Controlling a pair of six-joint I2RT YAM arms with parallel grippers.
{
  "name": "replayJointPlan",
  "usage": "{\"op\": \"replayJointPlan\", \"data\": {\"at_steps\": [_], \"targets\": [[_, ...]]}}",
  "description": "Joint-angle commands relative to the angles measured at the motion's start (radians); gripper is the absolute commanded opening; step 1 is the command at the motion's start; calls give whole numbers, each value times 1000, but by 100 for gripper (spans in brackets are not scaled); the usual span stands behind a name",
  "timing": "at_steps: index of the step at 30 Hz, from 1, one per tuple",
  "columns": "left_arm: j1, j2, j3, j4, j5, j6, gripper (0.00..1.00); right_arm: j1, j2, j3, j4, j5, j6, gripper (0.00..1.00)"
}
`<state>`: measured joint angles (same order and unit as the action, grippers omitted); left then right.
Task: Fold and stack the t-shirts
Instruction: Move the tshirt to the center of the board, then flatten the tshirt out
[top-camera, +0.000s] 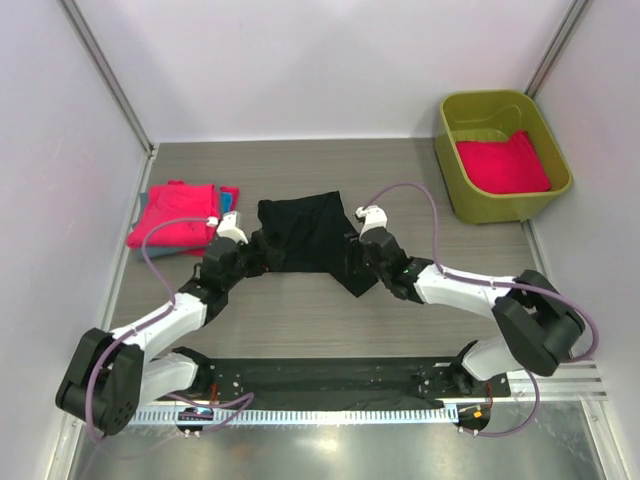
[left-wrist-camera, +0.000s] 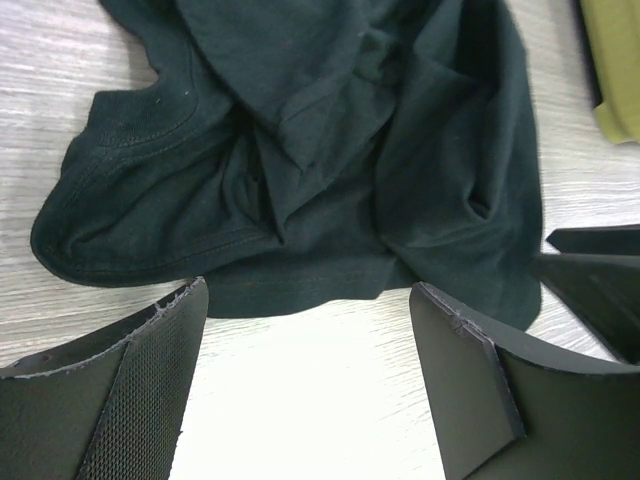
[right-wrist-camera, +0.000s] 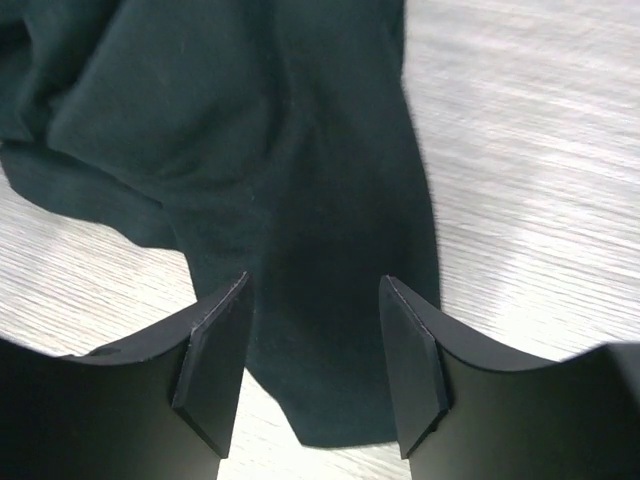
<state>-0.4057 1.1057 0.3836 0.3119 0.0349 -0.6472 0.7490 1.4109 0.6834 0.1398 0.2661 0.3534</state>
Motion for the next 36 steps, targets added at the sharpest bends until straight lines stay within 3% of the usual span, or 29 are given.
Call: {"op": "replayJointPlan", "data": {"at_steps": [1, 5, 17, 19, 20, 22, 23, 27, 29, 36], "targets": [[1, 36, 55, -4, 6, -2, 82, 9, 58, 13, 119, -51, -4, 61], [-1, 39, 61, -16, 2, 1, 82, 42, 114, 1, 207, -87, -1, 70], [-1, 59, 78, -42, 14, -9, 82, 84, 226, 105, 110, -55, -19, 67], [-1, 60, 80, -43, 13, -8, 82, 84, 267, 148, 58, -31, -16, 59], [-1, 66, 80, -46, 13, -8, 83, 84, 275, 159, 46, -25, -16, 38], [-1, 78, 86, -48, 28, -8, 82, 84, 263, 162, 44, -13, -7, 20], [-1, 97, 92, -56, 39, -8, 82, 84, 248, 154, 52, -10, -5, 5], [-2, 158, 136, -125, 33, 4, 80, 52, 102, 17, 191, -17, 57, 1], [-2, 184, 170, -169, 36, 18, 74, -3, 36, -36, 245, -59, 90, 1], [-41, 327, 268, -249, 34, 64, 71, -128, 98, -42, 264, -235, 165, 1]]}}
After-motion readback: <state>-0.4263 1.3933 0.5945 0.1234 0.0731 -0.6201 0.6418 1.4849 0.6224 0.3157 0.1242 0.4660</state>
